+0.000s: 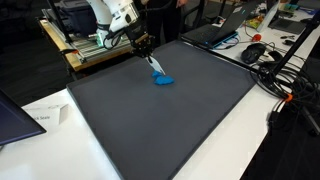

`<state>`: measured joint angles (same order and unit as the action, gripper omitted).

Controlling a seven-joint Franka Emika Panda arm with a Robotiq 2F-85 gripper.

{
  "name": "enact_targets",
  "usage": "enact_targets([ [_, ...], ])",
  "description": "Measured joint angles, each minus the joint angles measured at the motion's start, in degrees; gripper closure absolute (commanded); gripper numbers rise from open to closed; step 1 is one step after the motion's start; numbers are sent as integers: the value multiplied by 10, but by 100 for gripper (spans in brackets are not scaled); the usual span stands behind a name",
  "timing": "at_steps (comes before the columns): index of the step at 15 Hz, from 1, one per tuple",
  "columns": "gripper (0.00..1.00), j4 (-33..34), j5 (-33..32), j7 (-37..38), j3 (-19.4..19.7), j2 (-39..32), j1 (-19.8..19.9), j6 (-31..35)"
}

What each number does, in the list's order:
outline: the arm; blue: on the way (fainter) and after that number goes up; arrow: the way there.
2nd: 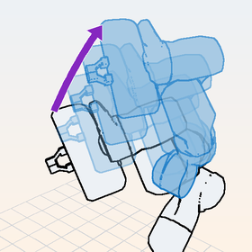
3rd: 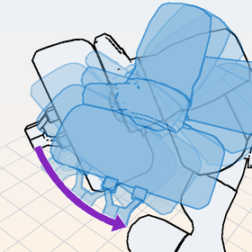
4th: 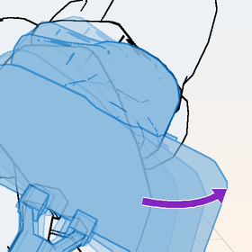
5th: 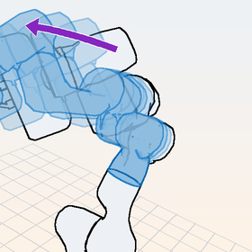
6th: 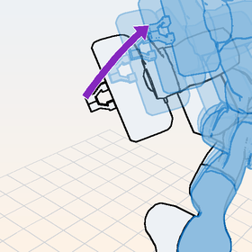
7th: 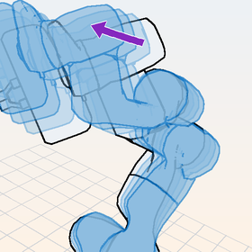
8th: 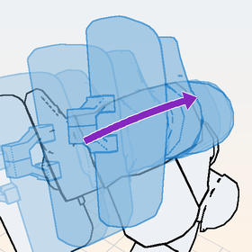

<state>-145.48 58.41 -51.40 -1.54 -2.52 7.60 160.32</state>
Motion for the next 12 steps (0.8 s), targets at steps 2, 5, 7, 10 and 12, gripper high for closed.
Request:
enact_targets([
  [2,99,-9,1,0,-1,0,-1,23],
  [5,99,-26,-5,12,-6,0,-9,83],
  [7,99,-41,-24,36,-10,0,-19,125],
  [10,99,-71,-92,106,-14,-1,-40,188],
  [12,99,-96,-139,153,-13,-4,-54,227],
])
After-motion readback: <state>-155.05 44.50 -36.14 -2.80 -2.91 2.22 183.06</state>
